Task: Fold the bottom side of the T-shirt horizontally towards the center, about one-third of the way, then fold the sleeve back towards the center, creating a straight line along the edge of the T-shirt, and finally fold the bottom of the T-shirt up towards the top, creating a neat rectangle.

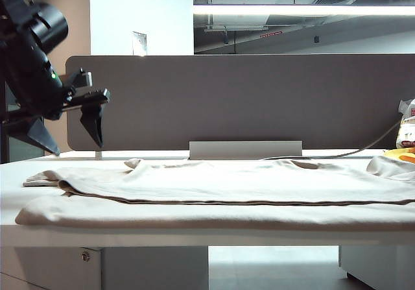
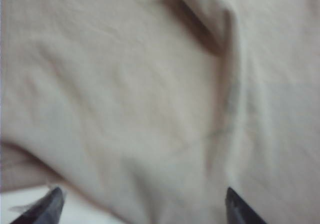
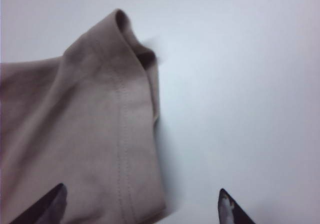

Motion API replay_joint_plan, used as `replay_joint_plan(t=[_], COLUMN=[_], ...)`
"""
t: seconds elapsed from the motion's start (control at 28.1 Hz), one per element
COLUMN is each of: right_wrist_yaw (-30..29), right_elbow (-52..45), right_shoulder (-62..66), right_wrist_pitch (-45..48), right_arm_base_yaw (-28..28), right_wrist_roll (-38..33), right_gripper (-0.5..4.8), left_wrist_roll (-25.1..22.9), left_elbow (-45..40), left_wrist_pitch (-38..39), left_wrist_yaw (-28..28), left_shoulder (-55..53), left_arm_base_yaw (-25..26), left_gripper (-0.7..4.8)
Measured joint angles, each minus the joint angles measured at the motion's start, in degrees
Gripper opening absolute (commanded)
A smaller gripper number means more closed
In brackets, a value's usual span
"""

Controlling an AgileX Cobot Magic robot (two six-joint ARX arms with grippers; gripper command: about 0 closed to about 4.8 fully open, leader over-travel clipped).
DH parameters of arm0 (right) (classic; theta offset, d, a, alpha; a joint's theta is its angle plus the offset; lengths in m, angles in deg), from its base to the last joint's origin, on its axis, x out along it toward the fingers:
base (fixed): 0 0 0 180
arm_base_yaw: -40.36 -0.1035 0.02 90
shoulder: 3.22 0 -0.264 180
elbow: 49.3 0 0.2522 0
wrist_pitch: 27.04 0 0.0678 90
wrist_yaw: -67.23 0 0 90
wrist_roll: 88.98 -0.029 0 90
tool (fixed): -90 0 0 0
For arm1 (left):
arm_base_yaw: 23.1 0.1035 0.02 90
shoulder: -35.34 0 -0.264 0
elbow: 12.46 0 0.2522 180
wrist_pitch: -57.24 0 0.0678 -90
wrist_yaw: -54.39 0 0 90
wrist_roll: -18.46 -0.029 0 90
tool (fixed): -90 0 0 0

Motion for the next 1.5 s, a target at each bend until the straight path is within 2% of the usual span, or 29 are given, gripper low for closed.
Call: replay_joint_plan(t=[0.21,0.39,0.57,0.96,1.18,1.21,1.39,1.5], right_wrist_yaw=[-0.9,-1.0,-2.1,-2.3,-2.0,-1.9,-2.0,-2.1], right_elbow=[0.0,0.0,0.0,5.6,5.6,5.6,5.9,6.3], right_shoulder=[0.5,0.9,2.4,6.1,6.1,6.1,6.8,8.3], right_wrist_pitch=[0.1,1.0,1.2,-2.1,-2.0,-1.7,-1.4,-1.7], right_arm_base_yaw=[0.0,0.0,-0.3,-2.2,-2.3,-2.2,-2.2,-2.2], right_wrist_roll=[0.0,0.0,0.0,0.0,0.1,0.0,0.0,0.0], right_gripper=[3.82,3.82,3.77,3.77,3.54,3.53,2.77,2.76], left_wrist_roll=[0.6,1.9,2.1,1.9,1.6,1.7,1.7,1.6], left_elbow=[6.3,9.8,11.0,11.3,16.9,18.3,19.7,19.7], left_wrist_pitch=[2.8,4.1,6.3,6.4,7.3,8.3,9.1,9.4], left_wrist_yaw=[-1.1,-1.5,-0.5,1.0,1.7,1.9,2.1,2.1], left_shoulder=[-5.3,-6.2,-7.4,-12.3,-17.1,-17.8,-18.8,-18.8], left_arm_base_yaw=[2.3,7.8,11.2,11.3,11.2,11.1,11.0,10.8], left_gripper=[4.21,4.21,4.21,4.21,4.20,4.08,3.02,2.95])
